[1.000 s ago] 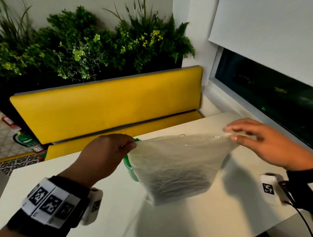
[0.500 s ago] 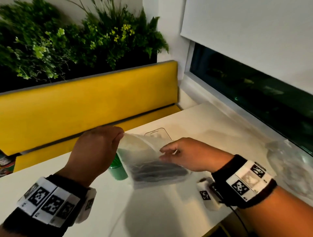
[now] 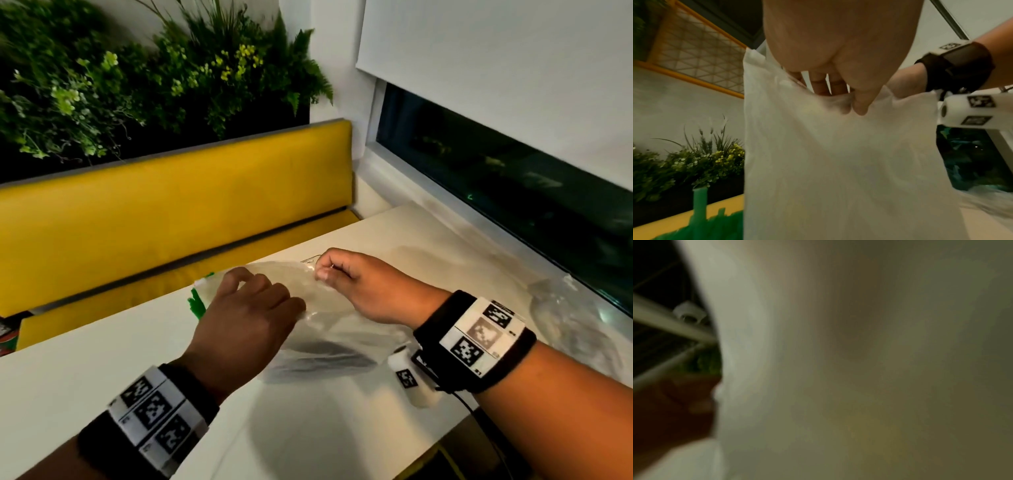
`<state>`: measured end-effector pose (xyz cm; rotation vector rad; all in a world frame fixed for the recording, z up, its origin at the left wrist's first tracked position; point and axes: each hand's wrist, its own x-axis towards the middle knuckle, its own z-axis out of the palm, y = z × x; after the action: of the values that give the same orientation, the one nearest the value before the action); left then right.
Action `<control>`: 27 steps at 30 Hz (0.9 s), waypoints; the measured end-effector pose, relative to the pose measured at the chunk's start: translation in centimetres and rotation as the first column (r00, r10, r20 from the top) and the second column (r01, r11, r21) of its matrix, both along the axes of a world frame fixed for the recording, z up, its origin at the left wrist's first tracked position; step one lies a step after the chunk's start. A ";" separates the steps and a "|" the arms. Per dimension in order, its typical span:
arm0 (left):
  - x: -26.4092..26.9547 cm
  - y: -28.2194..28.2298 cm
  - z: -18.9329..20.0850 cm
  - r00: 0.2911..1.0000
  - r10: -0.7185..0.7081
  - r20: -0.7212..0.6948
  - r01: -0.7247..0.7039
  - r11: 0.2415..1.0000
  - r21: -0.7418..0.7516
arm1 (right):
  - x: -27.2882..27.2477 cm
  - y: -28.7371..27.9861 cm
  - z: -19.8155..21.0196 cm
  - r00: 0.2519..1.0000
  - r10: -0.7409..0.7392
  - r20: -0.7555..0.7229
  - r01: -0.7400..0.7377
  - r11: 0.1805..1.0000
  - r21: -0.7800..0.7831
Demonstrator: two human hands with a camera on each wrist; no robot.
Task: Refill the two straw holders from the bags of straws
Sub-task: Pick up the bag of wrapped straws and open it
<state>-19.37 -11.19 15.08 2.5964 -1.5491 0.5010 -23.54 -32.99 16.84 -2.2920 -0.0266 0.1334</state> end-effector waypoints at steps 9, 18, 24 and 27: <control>-6.1 1.6 -0.7 0.956 0.010 -0.293 0.162 0.816 0.555 | 1.9 -2.4 -0.1 0.963 -0.261 0.068 0.258 0.825 -0.502; -3.4 1.9 -1.9 0.848 0.076 -0.525 0.076 0.962 0.262 | 2.8 -1.2 -1.4 0.941 -0.293 -0.172 0.308 0.949 0.068; -1.0 -1.6 -2.6 0.684 0.062 -0.726 -0.065 0.998 0.024 | 1.8 -0.4 -2.1 0.982 -0.100 -0.162 0.150 0.931 0.333; 0.6 -1.9 -4.7 0.653 0.234 -0.720 0.017 0.946 0.323 | 1.4 -1.2 -2.3 0.989 -0.147 -0.020 0.141 0.887 0.441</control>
<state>-18.81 -13.13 10.39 2.5441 -1.2105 -0.8176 -22.19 -34.22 14.55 -1.8309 0.0977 0.0286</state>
